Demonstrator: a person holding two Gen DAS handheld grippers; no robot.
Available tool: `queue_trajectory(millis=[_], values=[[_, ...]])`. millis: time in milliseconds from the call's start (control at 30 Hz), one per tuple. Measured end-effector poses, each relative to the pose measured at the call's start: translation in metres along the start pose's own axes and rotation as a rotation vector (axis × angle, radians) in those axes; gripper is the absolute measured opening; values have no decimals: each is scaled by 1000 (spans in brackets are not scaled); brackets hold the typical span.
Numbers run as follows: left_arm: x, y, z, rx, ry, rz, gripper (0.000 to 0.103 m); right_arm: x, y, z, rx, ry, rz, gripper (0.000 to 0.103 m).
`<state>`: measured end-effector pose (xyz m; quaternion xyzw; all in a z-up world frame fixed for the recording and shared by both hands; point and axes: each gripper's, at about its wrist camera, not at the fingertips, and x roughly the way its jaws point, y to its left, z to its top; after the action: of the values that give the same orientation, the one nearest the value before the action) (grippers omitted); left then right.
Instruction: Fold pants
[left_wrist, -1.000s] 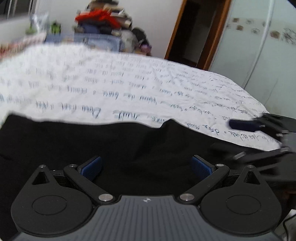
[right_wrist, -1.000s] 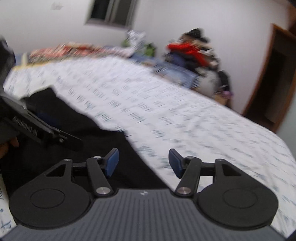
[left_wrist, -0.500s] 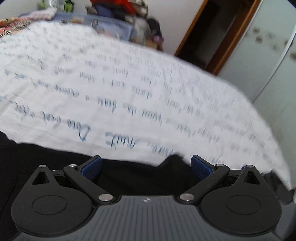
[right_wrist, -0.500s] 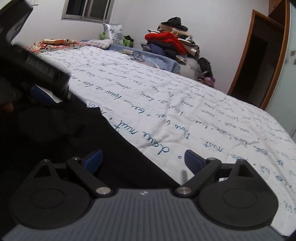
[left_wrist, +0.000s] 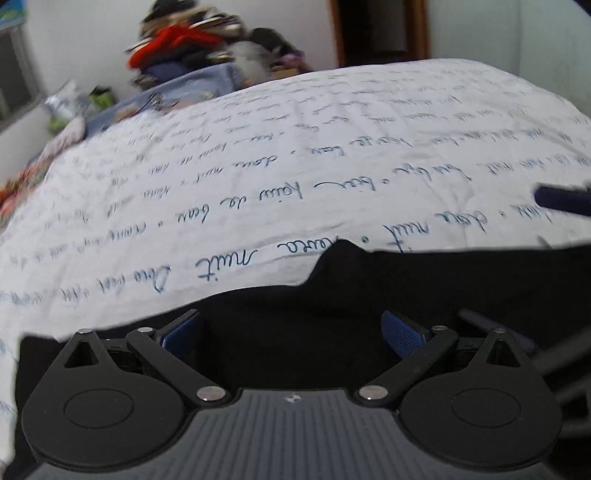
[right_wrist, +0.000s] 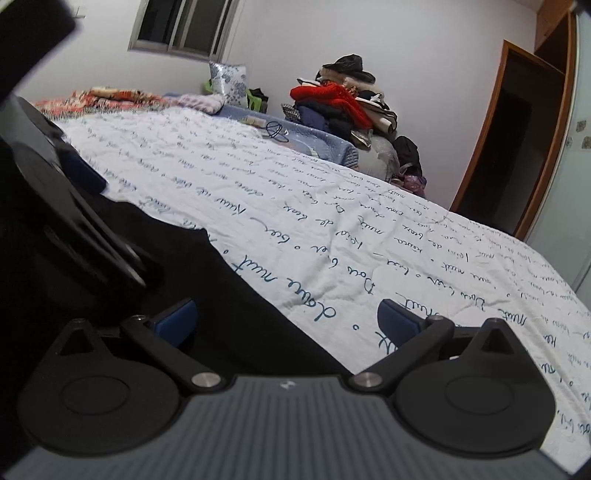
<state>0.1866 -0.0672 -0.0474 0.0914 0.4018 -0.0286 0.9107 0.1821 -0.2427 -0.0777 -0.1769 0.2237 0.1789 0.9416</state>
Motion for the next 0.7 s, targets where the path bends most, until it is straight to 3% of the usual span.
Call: queue_trajectory(millis=[100, 200, 300, 400, 467, 567, 700], values=[[12, 20, 6, -123, 1, -38, 103, 2, 3, 0, -17, 12, -8, 103], [24, 33, 16, -170, -31, 14, 103, 3, 2, -1, -10, 22, -18, 103], [8, 41, 20, -225, -89, 46, 102, 5, -1, -1, 7, 26, -21, 103], [-22, 38, 17, -181, -138, -11, 102, 5, -3, -1, 19, 25, -21, 103], [-31, 29, 11, -117, -122, -64, 102, 5, -3, -1, 20, 24, -28, 103], [-27, 15, 3, -72, -56, -120, 103, 4, -3, -1, 20, 17, -42, 103], [-23, -5, -1, -11, -85, -133, 102, 1, -9, -1, 29, 10, -73, 103]])
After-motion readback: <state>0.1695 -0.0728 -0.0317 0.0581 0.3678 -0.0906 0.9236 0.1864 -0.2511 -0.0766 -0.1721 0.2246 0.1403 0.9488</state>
